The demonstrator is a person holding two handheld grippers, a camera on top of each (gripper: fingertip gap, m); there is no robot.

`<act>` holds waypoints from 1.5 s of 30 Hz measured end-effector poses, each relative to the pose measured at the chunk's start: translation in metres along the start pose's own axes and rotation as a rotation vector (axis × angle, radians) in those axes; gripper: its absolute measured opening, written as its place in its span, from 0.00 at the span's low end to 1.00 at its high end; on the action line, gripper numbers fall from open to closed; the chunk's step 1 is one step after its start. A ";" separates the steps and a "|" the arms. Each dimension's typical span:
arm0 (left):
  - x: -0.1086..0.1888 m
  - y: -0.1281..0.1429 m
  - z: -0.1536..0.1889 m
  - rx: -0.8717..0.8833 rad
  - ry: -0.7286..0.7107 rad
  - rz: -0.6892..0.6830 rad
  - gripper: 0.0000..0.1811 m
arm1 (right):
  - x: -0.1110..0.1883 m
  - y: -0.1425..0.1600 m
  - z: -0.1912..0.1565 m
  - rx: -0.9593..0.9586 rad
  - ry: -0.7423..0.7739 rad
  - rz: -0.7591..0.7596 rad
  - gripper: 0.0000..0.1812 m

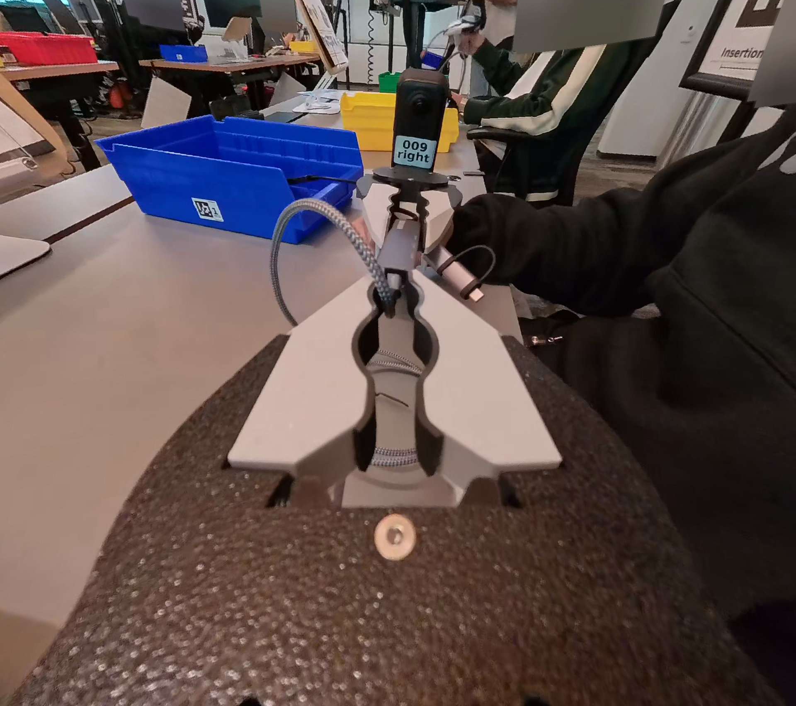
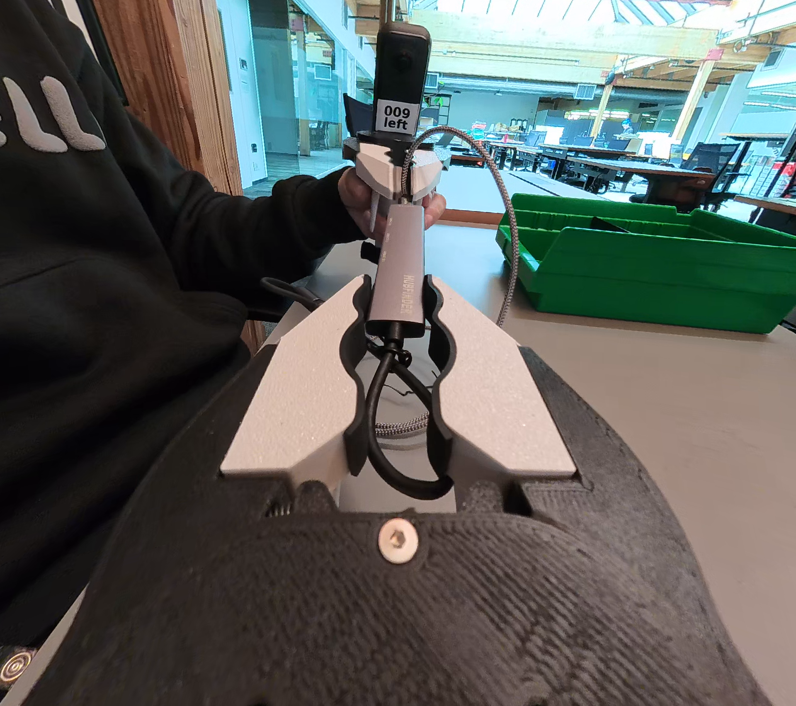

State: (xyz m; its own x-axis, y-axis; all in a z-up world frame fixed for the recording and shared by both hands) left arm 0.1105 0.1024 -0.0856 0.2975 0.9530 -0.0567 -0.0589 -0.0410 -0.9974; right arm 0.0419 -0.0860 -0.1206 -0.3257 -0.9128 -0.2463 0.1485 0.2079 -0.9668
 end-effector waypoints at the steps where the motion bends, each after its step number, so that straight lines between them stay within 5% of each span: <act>1: 0.000 0.000 0.001 -0.006 0.003 -0.006 0.05 | 0.000 0.000 0.000 0.000 0.000 -0.002 0.13; 18: 0.002 0.001 0.003 -0.089 -0.023 -0.110 0.04 | -0.006 0.006 -0.002 -0.008 -0.022 -0.079 0.13; 28: 0.007 0.011 0.009 -0.104 -0.013 -0.332 0.04 | -0.013 0.014 -0.007 0.010 -0.053 -0.187 0.13; 38: -0.001 0.013 0.003 -0.109 -0.036 -0.228 0.05 | -0.006 0.006 -0.003 -0.014 -0.019 -0.096 0.13; 41: 0.003 0.009 0.002 -0.102 -0.053 -0.229 0.22 | -0.002 0.003 0.003 -0.026 0.044 -0.055 0.13; 45: 0.035 -0.006 -0.004 -0.136 -0.188 -0.282 0.25 | 0.019 -0.009 0.022 -0.095 0.197 0.132 0.13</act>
State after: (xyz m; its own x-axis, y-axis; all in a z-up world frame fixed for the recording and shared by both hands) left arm 0.1254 0.1350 -0.0814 0.1025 0.9706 0.2178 0.1311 0.2038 -0.9702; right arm 0.0544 -0.1132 -0.1150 -0.4867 -0.7910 -0.3707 0.1165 0.3618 -0.9249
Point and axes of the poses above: each gripper's, where its closed fingertips meet, x back along the fingers, y out of its underside, z = x × y across the jaws, the point moved 7 cm from there along x, back along the fingers, and after that the axes turned 9 degrees about z, right-handed, at the moved point
